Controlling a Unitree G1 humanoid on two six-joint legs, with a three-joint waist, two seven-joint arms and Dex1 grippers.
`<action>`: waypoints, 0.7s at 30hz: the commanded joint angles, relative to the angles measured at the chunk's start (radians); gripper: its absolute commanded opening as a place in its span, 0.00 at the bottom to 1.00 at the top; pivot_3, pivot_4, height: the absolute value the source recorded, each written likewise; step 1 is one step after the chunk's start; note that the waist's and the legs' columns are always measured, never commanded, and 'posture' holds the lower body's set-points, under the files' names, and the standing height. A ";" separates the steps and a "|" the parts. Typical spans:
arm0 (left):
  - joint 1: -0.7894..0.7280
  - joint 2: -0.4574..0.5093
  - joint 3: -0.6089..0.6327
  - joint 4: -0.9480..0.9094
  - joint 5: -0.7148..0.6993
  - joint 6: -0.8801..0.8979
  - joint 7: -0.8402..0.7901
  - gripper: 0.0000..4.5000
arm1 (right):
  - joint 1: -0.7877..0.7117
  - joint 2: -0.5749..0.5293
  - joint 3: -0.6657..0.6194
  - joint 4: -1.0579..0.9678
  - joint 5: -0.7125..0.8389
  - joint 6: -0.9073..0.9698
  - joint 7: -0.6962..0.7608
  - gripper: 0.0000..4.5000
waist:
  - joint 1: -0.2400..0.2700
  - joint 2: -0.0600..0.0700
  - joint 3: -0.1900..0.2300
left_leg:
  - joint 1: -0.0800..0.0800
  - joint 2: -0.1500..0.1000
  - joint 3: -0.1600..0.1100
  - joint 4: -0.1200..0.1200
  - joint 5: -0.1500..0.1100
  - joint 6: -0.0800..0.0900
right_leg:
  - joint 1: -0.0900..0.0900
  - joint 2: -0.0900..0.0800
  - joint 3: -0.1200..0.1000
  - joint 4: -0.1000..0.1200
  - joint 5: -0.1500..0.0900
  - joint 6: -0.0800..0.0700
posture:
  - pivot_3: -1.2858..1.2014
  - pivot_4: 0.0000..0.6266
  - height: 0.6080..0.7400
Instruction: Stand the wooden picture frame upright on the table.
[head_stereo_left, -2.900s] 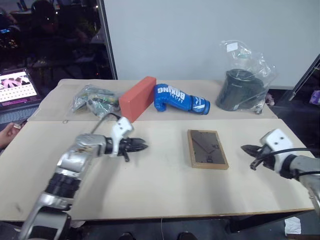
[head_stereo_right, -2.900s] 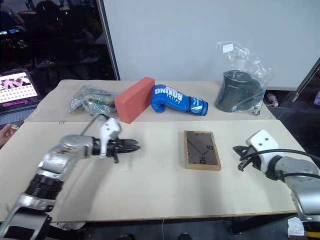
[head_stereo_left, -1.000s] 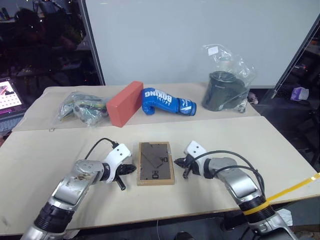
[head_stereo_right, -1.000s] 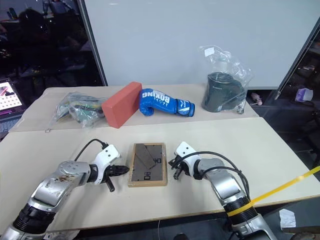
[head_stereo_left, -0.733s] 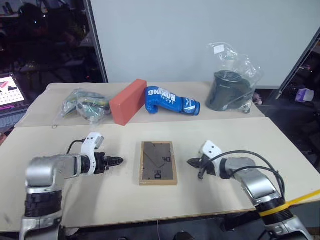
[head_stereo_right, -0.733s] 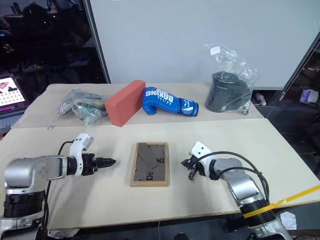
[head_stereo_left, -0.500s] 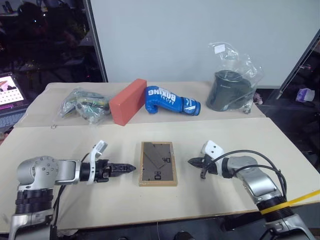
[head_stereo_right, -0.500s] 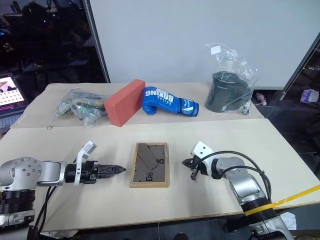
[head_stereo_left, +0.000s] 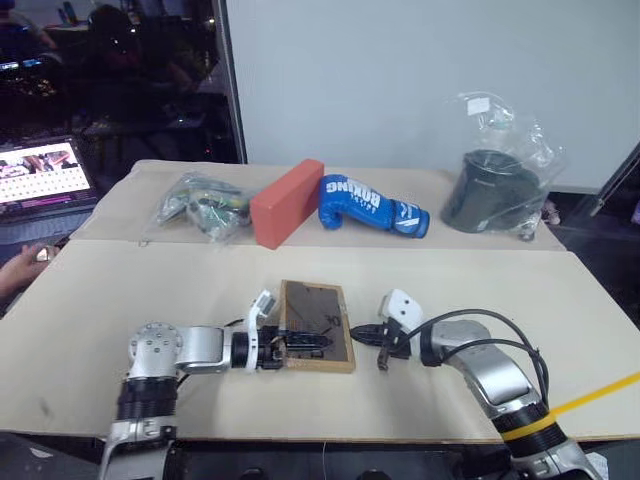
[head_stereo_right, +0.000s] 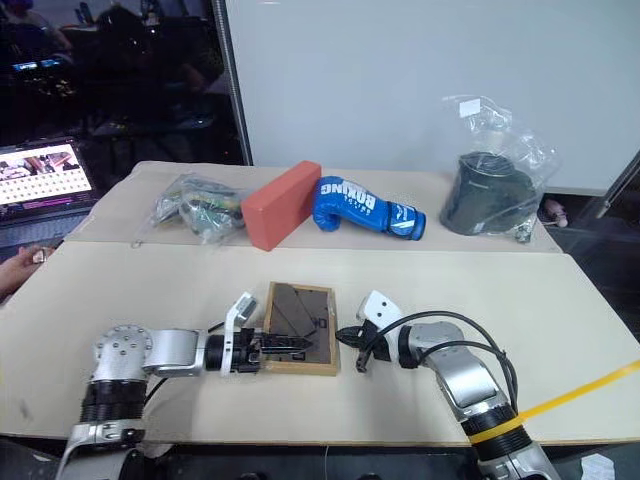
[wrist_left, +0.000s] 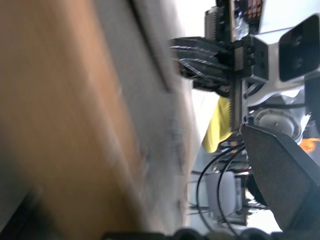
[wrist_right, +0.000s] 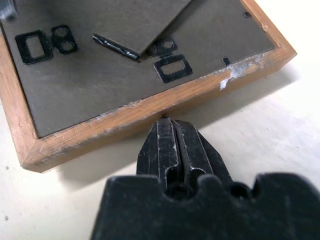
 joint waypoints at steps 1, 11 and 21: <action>0.040 -0.008 -0.016 0.017 -0.015 0.022 0.068 0.99 | 0.008 -0.009 -0.008 -0.061 0.008 0.015 -0.011 0.00 | -0.001 0.000 0.000 | 0.000 0.000 0.000 0.000 0.000 0.000 | 0.000 0.000 0.000 0.000 0.000 0.000 | 0.52 0.24 0.85; 0.030 0.161 0.013 0.031 -0.121 0.022 0.027 0.27 | -0.003 -0.054 -0.059 -0.055 0.025 0.030 -0.024 0.00 | -0.033 0.000 0.000 | 0.000 0.000 -0.001 -0.003 0.000 -0.001 | -0.003 0.001 0.000 0.001 0.000 -0.001 | 0.52 0.24 0.85; -0.084 0.278 -0.113 -0.148 -0.038 0.017 -0.151 0.21 | -0.216 -0.088 -0.303 -0.129 0.416 0.403 0.040 0.13 | -0.034 -0.001 0.004 | -0.005 0.000 -0.003 -0.003 0.000 -0.002 | -0.006 0.001 -0.001 0.001 0.000 -0.001 | 0.52 0.24 0.85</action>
